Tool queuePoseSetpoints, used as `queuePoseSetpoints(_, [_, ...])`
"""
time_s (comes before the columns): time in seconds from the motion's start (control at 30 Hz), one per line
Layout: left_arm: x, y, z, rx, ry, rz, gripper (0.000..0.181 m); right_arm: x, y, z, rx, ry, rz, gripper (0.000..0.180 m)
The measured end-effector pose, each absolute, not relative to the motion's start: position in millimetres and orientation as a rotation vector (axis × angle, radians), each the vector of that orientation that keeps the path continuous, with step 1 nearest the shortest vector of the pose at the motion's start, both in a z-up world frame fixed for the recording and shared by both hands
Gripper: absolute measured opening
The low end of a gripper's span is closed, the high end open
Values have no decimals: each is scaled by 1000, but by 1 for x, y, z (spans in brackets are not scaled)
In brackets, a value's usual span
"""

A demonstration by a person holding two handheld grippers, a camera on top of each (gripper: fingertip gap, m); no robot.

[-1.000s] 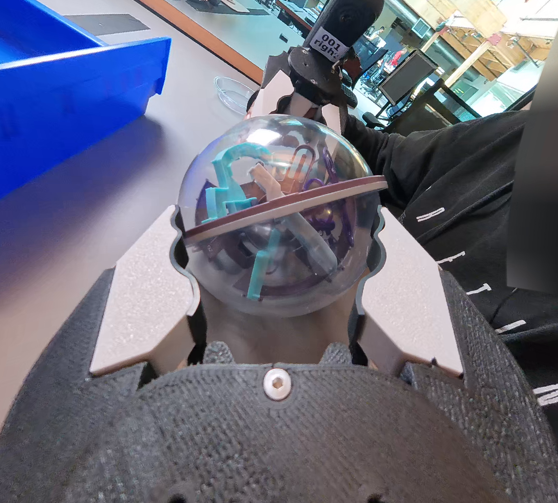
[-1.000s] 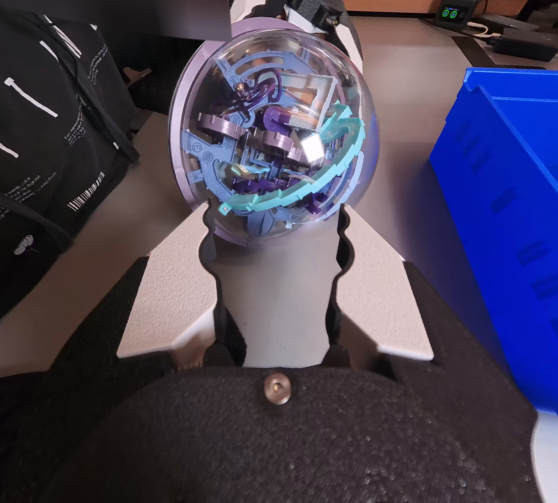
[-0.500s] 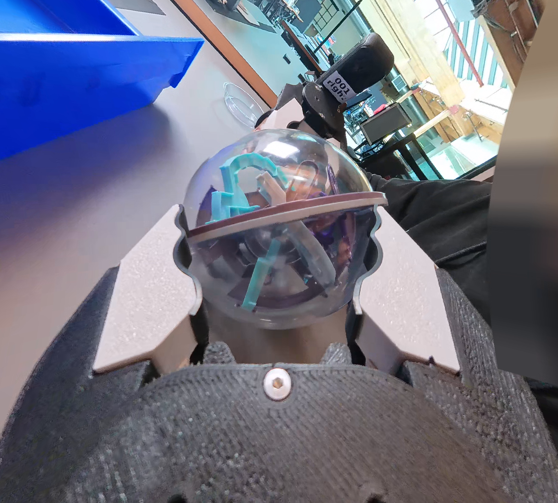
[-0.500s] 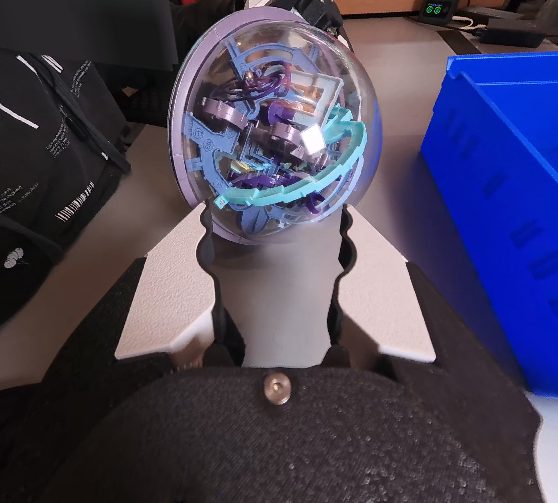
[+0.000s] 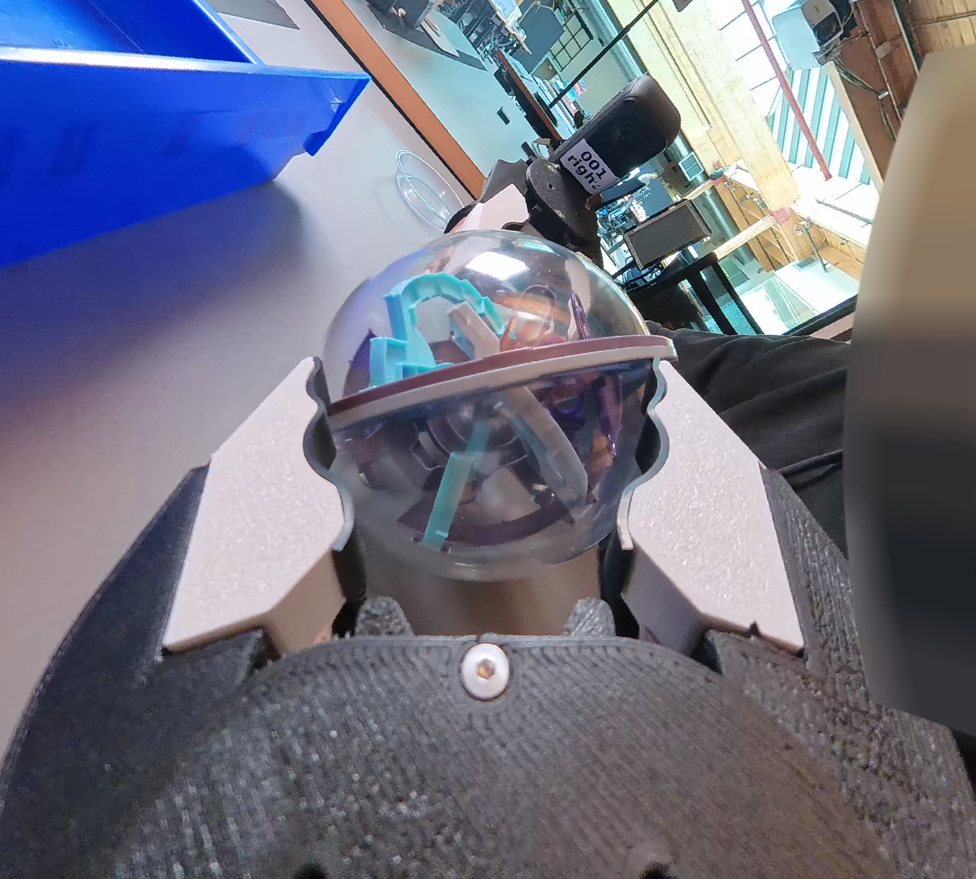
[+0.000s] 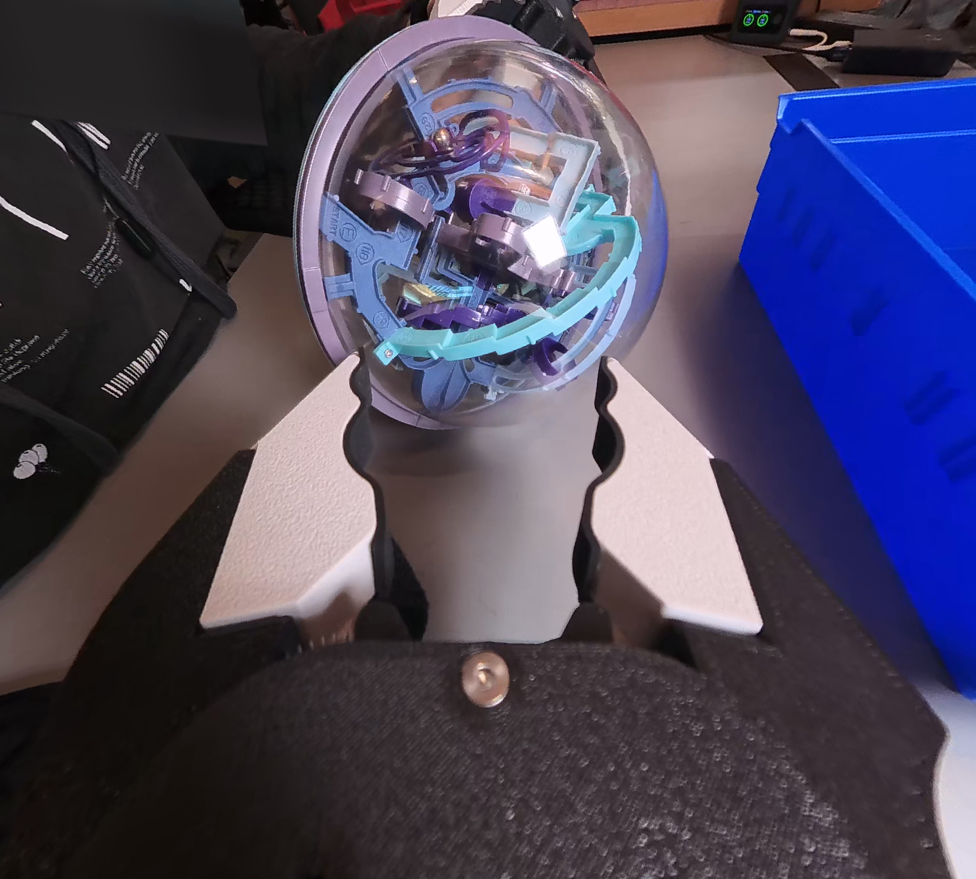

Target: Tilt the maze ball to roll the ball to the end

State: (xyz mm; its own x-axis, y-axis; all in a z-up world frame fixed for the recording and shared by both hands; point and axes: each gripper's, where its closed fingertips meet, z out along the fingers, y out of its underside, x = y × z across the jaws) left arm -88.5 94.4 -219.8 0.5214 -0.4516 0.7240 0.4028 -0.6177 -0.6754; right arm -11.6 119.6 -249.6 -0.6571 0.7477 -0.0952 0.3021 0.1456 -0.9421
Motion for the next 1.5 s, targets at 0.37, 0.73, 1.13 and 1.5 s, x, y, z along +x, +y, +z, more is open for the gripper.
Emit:
queuePoseSetpoints(0.37, [-85,86,-219,-1822,154,-1195,117,-10,114,-248,-951,-2042,1479,79])
queuePoseSetpoints(0.73, [-82,79,-219,-1781,270,-1183,117,-6,111,-247,-920,-2043,1472,71])
queuePoseSetpoints(1.13, [-87,96,-216,-1794,144,-1321,115,-4,115,-254,-948,-2052,1449,70])
queuePoseSetpoints(1.5, [-87,109,-216,-1832,75,-1350,115,-6,123,-258,-992,-2028,1474,69])
